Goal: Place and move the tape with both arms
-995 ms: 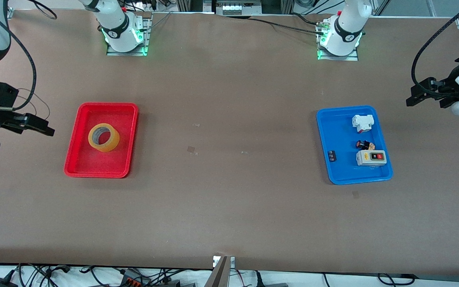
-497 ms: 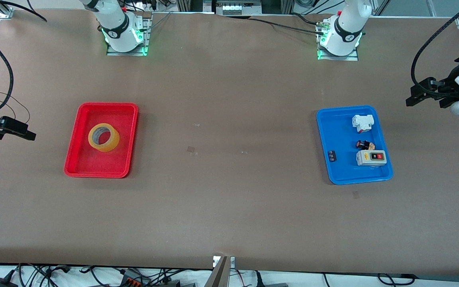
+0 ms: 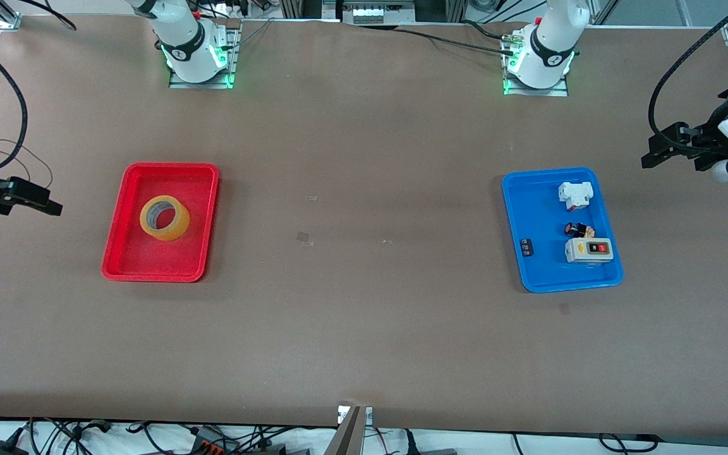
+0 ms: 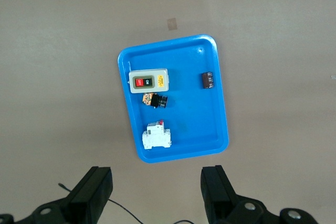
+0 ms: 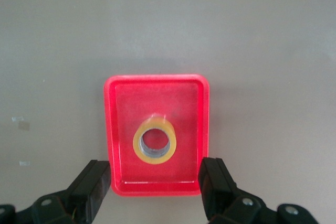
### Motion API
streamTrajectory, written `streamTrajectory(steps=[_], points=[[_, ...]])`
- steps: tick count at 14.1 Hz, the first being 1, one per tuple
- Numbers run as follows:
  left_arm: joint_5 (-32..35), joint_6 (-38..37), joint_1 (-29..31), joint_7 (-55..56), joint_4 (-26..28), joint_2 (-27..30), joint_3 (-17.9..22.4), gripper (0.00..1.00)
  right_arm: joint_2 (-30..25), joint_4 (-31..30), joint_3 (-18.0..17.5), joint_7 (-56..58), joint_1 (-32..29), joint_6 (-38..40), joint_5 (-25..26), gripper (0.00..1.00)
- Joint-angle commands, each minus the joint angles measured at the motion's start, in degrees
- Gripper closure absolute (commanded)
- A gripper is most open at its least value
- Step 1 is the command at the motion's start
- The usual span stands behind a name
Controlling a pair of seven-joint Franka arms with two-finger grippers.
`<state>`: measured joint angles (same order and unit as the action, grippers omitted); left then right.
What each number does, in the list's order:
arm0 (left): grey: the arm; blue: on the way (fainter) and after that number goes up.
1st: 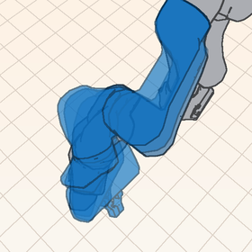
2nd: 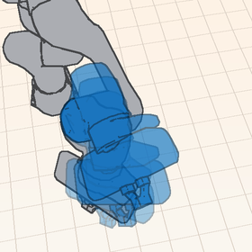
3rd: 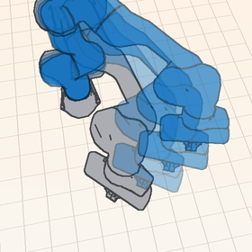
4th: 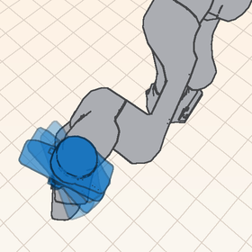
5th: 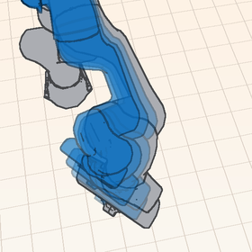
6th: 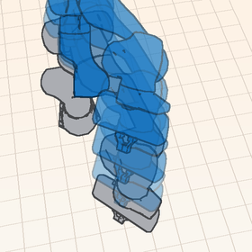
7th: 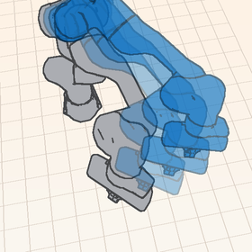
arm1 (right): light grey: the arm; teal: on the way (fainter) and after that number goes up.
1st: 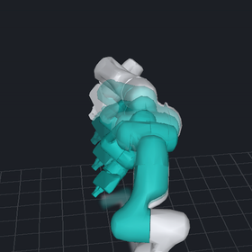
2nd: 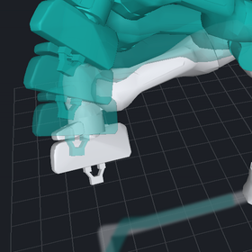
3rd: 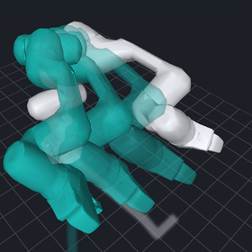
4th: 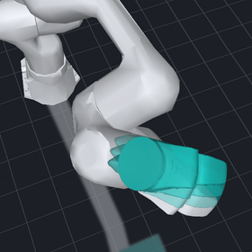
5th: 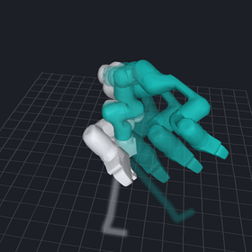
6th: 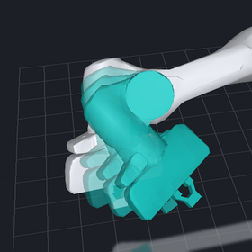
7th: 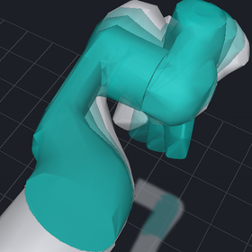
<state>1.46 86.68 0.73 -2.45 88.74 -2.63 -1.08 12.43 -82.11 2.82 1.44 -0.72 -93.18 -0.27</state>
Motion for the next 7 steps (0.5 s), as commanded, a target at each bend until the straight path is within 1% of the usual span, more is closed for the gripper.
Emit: streamTrajectory(steps=[1, 2, 3, 6, 7], points=[[0.8, -0.9, 0.1, 0.9, -0.5, 0.4, -0.4, 0.0, -8.6, -12.8, -0.2, 1.2, 0.0, -5.6, -0.2, 0.0], [0.8, -0.9, 0.1, 0.9, -0.5, 0.4, -0.5, 0.0, -10.4, -15.8, -0.2, 1.1, -0.1, -7.6, -0.5, 0.0], [0.8, -0.9, 0.1, 0.9, -0.5, 0.4, -0.4, 0.0, -11.0, -16.9, -0.2, 1.1, -0.1, -8.2, -0.6, 0.0], [0.8, -0.9, 0.1, 0.9, -0.5, 0.4, -0.5, 0.0, -11.0, -13.7, -0.2, 1.3, -0.1, -1.9, -0.2, 0.0], [0.8, -0.9, 0.1, 0.9, -0.4, 0.5, -0.5, 0.0, -11.1, -13.3, -0.2, 1.3, -0.1, -1.2, -0.2, 0.0]])
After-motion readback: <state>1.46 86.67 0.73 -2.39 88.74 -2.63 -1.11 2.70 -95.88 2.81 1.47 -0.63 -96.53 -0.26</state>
